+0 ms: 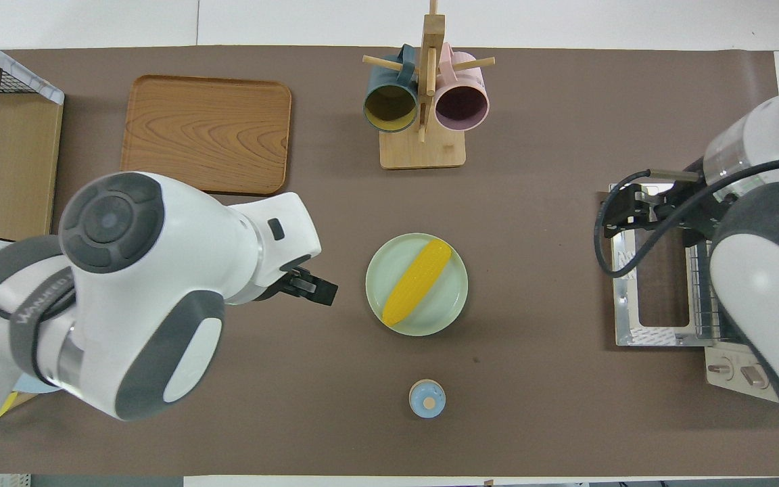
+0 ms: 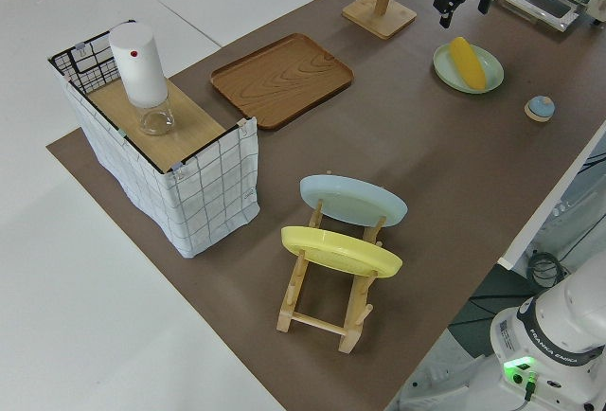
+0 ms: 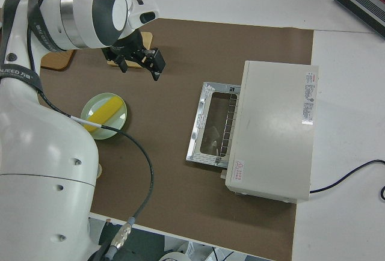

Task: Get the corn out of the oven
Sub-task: 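Reach the left gripper to the corn while the right gripper withdraws, then grasp the yellow corn cob on the plate with the left gripper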

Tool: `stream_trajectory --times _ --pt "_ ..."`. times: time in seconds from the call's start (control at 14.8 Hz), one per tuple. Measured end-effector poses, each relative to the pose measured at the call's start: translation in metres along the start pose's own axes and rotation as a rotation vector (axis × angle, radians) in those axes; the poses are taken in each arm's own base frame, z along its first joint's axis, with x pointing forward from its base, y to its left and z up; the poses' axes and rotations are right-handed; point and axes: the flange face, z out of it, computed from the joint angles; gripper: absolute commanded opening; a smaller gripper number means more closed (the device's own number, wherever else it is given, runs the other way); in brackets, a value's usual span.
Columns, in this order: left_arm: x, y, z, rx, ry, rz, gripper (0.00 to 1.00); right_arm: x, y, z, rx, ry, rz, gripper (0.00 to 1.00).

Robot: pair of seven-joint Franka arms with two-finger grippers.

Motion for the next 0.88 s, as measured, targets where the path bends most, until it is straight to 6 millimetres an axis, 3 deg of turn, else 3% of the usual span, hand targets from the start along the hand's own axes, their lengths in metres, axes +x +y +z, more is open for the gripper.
stream_trajectory --times 0.34,0.68,0.88 --pt "0.024 0.032 0.068 -0.1 -0.024 0.097 1.0 0.004 0.036 -0.006 0.008 -0.016 -0.056 1.0" --pt "0.051 0.058 0.102 -0.136 -0.008 0.111 1.0 0.001 0.041 -0.016 0.003 -0.018 -0.126 1.0" --pt "0.069 0.07 0.122 -0.143 -0.013 0.124 1.0 0.0 0.057 -0.024 0.007 -0.021 -0.142 1.0"
